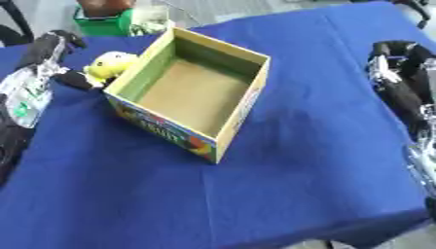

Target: Pick up objects on the table and place them in the box.

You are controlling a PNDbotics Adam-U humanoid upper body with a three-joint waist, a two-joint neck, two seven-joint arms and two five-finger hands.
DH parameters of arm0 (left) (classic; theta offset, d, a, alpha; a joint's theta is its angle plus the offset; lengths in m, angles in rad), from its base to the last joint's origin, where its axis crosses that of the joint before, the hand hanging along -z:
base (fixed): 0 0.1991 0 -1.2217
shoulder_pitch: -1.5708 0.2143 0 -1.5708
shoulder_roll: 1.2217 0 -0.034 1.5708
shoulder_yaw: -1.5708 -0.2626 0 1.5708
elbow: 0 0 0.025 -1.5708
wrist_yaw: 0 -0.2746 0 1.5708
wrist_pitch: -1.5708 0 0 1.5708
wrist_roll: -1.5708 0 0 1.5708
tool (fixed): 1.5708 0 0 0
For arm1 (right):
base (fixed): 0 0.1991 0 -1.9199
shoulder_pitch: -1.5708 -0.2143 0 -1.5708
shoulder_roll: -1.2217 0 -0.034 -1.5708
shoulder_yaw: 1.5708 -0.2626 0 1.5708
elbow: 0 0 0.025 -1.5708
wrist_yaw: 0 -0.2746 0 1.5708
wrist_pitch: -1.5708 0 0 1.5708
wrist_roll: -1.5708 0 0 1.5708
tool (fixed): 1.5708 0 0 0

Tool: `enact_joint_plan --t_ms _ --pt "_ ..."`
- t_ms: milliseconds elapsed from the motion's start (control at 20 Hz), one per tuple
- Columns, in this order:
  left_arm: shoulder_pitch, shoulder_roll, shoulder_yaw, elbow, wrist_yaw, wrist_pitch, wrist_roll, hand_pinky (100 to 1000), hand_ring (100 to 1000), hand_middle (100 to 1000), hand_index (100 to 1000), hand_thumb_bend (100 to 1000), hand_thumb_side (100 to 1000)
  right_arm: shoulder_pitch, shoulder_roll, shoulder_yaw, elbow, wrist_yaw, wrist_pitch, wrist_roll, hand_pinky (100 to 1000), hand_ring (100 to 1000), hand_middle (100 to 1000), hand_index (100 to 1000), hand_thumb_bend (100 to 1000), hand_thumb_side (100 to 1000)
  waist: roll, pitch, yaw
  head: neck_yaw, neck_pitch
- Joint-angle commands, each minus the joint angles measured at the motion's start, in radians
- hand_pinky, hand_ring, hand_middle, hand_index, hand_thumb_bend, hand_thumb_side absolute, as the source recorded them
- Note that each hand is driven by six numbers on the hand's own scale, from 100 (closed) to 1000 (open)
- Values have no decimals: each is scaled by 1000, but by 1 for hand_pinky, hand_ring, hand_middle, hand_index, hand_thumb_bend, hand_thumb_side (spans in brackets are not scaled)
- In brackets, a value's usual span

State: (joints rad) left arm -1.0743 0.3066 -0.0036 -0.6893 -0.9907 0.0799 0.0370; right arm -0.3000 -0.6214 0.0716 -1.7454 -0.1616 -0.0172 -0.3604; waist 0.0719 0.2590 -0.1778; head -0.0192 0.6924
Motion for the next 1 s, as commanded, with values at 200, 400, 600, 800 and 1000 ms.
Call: enact_joint_plan --t_ms 200,400,600,800,1000 --pt "-27 29 10 -11 -31 10 16 640 725 706 731 893 206 -17 -34 -4 -16 -5 -4 6 599 592 597 699 100 497 0 -9 -14 7 -15" --pt "-23 34 15 -6 -26 16 17 632 714 692 725 837 137 -18 -34 -4 -15 -6 -5 6 599 592 595 697 100 499 3 -5 -20 7 -16" --pt "-18 36 16 3 2 22 -8 624 699 675 716 729 100 -18 -33 -4 -14 -6 -6 7 599 592 592 696 100 500 4 -3 -24 5 -14" --pt "-14 38 15 6 18 38 -30 614 683 660 704 659 100 -18 -33 -4 -13 -6 -6 7 599 591 590 695 100 500 5 -4 -25 4 -14" --pt "-11 39 14 14 31 52 -67 598 660 637 686 614 129 -19 -32 -4 -13 -6 -7 8 599 591 589 694 100 500 4 -5 -24 2 -13"
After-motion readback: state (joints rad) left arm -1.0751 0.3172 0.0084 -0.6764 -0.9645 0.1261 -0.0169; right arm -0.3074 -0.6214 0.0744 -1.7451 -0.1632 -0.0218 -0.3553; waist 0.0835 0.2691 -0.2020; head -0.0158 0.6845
